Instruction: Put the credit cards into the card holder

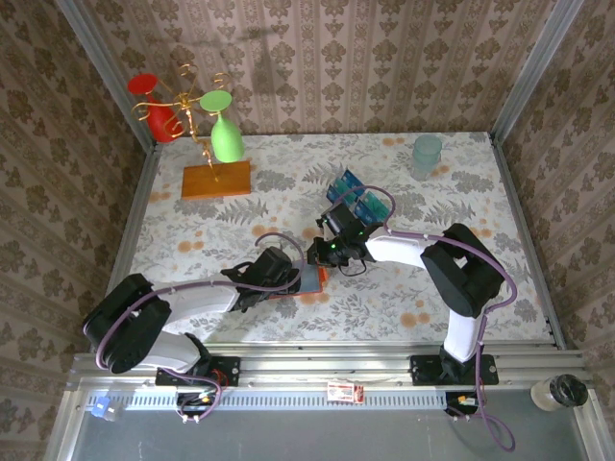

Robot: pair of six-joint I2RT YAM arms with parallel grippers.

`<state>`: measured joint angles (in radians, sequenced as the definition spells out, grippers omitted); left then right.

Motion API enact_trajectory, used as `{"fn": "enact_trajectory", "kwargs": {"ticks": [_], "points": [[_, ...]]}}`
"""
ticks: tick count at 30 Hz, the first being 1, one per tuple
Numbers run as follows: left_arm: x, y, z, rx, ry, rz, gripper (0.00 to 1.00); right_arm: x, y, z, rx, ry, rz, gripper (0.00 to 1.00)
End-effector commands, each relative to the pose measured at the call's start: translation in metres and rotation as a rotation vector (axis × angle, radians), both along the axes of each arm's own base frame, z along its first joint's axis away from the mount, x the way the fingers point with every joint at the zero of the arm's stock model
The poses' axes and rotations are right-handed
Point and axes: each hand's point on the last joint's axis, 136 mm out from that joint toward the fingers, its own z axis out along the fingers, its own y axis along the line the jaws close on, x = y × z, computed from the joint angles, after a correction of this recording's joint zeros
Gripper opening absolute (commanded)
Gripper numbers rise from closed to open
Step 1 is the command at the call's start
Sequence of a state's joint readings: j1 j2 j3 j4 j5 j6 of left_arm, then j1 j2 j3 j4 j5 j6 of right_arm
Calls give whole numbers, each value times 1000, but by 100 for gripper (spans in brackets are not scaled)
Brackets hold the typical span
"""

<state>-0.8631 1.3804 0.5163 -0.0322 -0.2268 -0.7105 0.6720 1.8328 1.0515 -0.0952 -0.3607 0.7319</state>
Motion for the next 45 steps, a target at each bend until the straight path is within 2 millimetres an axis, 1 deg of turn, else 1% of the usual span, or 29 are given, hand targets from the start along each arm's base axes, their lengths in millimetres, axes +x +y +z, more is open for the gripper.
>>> {"fn": "enact_trajectory", "kwargs": {"ticks": [1,4,7,19,24,27,31,34,35,37,39,42,45], "points": [[-11,1,-6,-2,49,-28,94,-6,-1,-2,-21,12,35,11],[-10,-2,1,-10,34,-34,97,-6,0,-5,-28,19,47,10],[-9,-3,3,-12,31,-38,98,-6,1,-11,-35,32,55,10],[-12,1,-6,4,46,-39,99,-15,18,-30,-31,85,105,8],[-13,2,-10,13,53,-41,100,-17,22,-32,-26,89,106,8],[-15,3,-13,17,58,-43,95,-17,22,-32,-28,89,104,8],[-16,4,-18,15,63,-40,83,-16,22,-28,-25,84,101,8],[-17,5,-21,20,71,-40,77,-15,23,-23,-17,75,102,9],[-18,5,-23,23,75,-41,75,-14,23,-21,-16,70,101,10],[-18,6,-23,24,75,-42,74,-13,21,-13,-6,57,94,14],[-19,7,-24,25,77,-39,73,-10,19,-4,5,36,83,23],[-19,7,-25,25,77,-36,73,-10,15,5,16,16,68,31],[-20,8,-25,22,78,-33,73,-11,10,5,11,11,48,35]]}}
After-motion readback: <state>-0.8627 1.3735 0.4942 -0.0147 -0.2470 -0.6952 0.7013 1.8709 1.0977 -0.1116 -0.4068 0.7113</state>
